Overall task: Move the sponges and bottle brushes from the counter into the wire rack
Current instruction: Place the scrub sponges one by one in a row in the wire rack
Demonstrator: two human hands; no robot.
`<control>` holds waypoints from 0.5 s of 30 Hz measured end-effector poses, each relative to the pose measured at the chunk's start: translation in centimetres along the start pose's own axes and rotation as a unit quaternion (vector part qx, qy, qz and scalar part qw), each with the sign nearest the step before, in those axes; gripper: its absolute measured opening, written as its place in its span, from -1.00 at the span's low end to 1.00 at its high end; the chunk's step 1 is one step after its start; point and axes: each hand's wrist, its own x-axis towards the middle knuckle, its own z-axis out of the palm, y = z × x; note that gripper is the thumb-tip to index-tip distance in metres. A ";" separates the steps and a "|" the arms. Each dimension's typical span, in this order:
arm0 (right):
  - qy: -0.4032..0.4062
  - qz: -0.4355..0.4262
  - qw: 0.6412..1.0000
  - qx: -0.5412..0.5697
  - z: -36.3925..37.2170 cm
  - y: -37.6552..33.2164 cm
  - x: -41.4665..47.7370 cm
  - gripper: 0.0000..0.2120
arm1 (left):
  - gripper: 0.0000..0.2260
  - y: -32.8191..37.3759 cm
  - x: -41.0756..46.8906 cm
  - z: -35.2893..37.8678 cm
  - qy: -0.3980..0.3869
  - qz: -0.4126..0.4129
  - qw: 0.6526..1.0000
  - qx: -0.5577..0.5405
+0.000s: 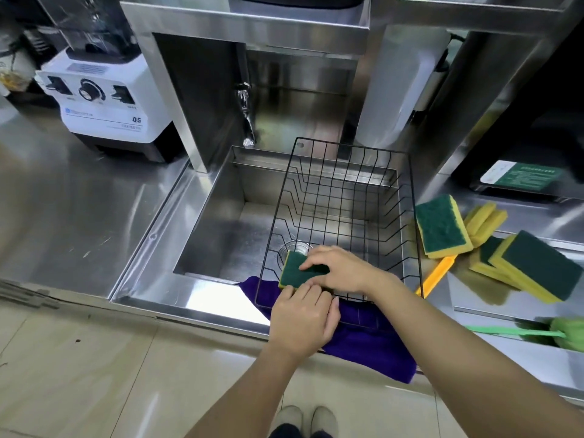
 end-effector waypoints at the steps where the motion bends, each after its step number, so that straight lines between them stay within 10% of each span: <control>1: -0.012 0.012 1.000 -0.016 -0.1 -0.1 0.0 -0.63 | -0.73 0.0 0.0 -0.1 -0.002 0.000 1.000 0.001; 9: 0.038 0.077 0.991 0.098 -2.8 1.0 -2.3 -0.52 | -0.73 0.0 0.3 -0.4 -0.034 -0.006 0.999 0.000; 12: 0.234 0.134 0.958 0.094 -5.0 2.5 -4.2 -0.68 | -0.71 0.0 0.3 -0.3 -0.028 -0.006 1.000 0.001; 15: 0.449 0.272 0.851 -0.010 -6.6 5.2 -5.6 -0.65 | -0.70 0.1 0.4 -0.3 -0.022 -0.001 1.000 0.006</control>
